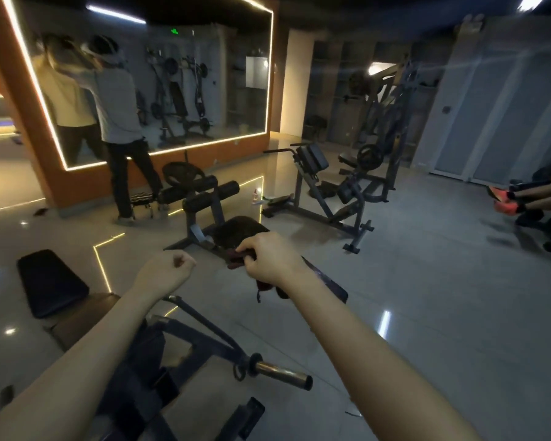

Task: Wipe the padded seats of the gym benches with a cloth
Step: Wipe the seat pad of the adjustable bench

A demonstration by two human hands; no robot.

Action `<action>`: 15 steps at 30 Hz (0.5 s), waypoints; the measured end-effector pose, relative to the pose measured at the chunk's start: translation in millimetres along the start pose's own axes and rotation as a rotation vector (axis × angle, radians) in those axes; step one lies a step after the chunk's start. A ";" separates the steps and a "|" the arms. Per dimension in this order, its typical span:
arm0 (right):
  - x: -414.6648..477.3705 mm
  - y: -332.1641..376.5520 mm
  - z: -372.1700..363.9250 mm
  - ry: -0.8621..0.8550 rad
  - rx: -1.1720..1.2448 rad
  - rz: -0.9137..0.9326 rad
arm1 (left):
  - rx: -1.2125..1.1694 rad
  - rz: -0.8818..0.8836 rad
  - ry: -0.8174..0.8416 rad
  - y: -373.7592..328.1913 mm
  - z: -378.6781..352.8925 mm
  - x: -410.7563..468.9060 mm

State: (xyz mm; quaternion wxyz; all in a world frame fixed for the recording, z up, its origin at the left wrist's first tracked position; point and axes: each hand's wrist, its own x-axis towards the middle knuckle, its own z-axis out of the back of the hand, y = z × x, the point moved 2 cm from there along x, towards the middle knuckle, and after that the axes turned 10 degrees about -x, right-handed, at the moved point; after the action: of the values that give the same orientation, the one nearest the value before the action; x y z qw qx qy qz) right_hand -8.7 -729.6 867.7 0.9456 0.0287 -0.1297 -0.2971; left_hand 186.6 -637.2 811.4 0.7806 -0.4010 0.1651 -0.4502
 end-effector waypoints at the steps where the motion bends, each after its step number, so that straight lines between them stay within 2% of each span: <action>1: 21.1 4.5 -3.2 -0.004 0.015 0.010 | -0.002 0.004 -0.012 2.7 5.5 12.9; 5: 84.4 16.5 -9.8 -0.082 0.034 0.058 | -0.038 0.035 -0.062 6.5 26.5 55.7; 15: 153.6 0.6 -33.6 0.019 0.080 0.051 | -0.012 0.136 -0.140 33.6 48.0 109.2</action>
State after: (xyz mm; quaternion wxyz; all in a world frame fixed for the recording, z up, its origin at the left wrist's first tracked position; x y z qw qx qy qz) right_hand 121.7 -817.4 870.4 0.9521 0.0661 -0.1331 -0.2674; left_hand 294.4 -696.3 826.6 0.8165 -0.4240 0.1399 -0.3660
